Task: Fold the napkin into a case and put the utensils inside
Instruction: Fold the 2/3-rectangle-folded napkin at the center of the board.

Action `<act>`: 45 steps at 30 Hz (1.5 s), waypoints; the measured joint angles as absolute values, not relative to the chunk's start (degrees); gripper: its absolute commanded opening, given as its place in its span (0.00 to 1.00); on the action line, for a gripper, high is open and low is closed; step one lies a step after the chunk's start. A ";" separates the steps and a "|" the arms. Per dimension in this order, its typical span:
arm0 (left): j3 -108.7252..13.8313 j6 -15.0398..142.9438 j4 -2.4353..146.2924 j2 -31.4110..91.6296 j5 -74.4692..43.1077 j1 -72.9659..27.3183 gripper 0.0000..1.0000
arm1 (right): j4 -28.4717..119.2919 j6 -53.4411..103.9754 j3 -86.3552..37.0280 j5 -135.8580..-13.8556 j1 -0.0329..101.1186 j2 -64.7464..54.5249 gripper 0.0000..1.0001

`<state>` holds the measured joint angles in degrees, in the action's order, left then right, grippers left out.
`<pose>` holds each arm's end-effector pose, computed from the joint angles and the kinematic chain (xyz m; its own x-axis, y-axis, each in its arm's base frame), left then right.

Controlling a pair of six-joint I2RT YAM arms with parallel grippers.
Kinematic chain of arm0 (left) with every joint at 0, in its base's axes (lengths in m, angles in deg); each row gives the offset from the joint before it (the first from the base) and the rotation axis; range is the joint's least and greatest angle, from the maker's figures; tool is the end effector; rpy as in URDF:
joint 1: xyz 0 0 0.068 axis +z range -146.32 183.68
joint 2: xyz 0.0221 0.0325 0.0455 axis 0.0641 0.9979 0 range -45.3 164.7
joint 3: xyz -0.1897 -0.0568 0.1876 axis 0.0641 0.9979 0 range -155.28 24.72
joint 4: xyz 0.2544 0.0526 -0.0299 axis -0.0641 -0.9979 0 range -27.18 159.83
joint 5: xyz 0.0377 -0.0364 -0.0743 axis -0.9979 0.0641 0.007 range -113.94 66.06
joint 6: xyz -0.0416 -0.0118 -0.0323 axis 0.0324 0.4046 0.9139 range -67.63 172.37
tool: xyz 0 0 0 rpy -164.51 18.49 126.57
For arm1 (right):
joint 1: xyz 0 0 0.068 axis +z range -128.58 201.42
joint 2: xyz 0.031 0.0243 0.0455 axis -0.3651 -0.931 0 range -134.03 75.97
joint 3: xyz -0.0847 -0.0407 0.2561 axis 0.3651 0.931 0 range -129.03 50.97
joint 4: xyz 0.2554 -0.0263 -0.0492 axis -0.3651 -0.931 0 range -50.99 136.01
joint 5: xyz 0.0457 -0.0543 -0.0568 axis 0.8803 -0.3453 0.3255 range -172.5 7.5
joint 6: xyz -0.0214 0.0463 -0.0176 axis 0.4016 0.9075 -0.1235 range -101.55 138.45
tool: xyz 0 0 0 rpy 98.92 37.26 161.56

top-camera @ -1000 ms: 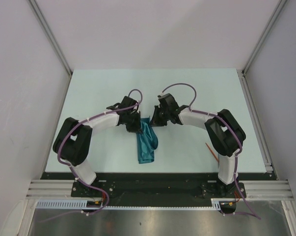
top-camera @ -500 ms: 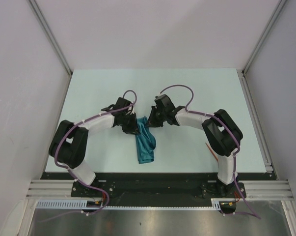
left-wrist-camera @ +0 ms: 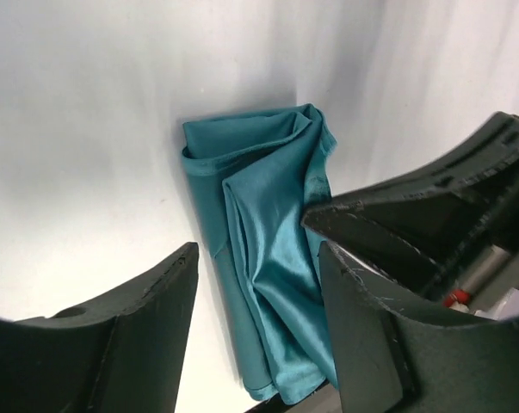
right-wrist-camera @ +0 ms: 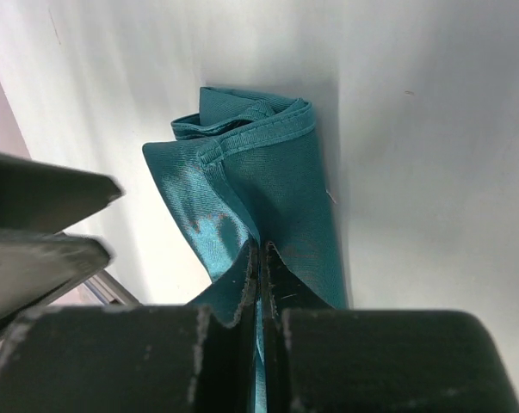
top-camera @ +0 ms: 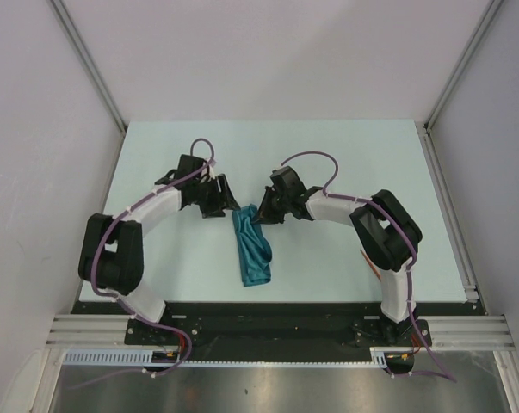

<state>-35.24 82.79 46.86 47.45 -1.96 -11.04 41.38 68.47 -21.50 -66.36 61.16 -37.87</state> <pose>0.3171 -0.0972 0.2064 -0.9119 -0.2459 -0.3287 -0.0259 0.8336 -0.5518 0.3207 0.2795 0.1602 -0.9397 0.1759 -0.2932 -0.0662 0.7476 0.6609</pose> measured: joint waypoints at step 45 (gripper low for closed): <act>-43.50 84.56 49.18 59.43 0.53 -12.49 0.01 | 41.14 67.29 -26.02 -67.01 64.05 -40.36 0.00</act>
<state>-43.50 84.56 49.18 59.43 0.53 -12.49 41.14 67.29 -26.02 -67.01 64.05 -40.36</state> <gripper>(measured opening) 0.003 0.011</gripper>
